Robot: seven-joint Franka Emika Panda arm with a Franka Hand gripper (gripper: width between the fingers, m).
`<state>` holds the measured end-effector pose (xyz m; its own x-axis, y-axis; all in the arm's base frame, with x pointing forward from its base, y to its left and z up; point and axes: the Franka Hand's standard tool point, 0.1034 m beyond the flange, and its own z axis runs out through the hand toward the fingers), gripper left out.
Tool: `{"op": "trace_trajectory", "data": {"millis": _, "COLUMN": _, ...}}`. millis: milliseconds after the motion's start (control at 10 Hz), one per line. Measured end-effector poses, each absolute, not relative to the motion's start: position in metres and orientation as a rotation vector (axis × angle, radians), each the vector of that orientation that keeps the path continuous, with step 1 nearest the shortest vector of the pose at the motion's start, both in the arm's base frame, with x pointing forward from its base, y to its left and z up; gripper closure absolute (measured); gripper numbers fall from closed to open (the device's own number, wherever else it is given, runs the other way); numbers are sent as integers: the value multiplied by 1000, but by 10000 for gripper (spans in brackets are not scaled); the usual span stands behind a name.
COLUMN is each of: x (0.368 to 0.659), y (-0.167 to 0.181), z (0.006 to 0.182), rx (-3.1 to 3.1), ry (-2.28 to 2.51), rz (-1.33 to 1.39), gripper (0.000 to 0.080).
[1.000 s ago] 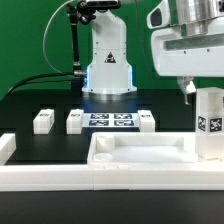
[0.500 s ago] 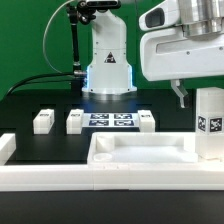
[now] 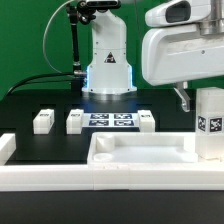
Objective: Assemble desk
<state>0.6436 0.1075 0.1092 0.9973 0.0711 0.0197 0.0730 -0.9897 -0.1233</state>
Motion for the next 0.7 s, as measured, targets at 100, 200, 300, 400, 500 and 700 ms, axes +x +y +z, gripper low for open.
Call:
{"op": "trace_trajectory", "data": {"millis": 100, "x": 644, "y": 107, "z": 109, "rx": -3016, "ry": -57, "rz": -20, "gripper": 274}}
{"op": "trace_trajectory", "data": {"millis": 200, "x": 644, "y": 107, "z": 109, "rx": -3017, "ry": -56, "rz": -19, "gripper": 409}}
{"op": "trace_trajectory", "data": {"millis": 300, "x": 644, "y": 106, "z": 109, "rx": -3016, "ry": 93, "rz": -10, "gripper": 409}}
{"op": "trace_trajectory", "data": {"millis": 400, "x": 644, "y": 104, "z": 108, "rx": -3011, "ry": 221, "rz": -1, "gripper": 503}}
{"op": "trace_trajectory", "data": {"millis": 500, "x": 644, "y": 104, "z": 108, "rx": -3001, "ry": 329, "rz": 5, "gripper": 503}}
{"op": "trace_trajectory", "data": {"millis": 700, "x": 644, "y": 106, "z": 108, "rx": -2935, "ry": 725, "rz": 18, "gripper": 503}}
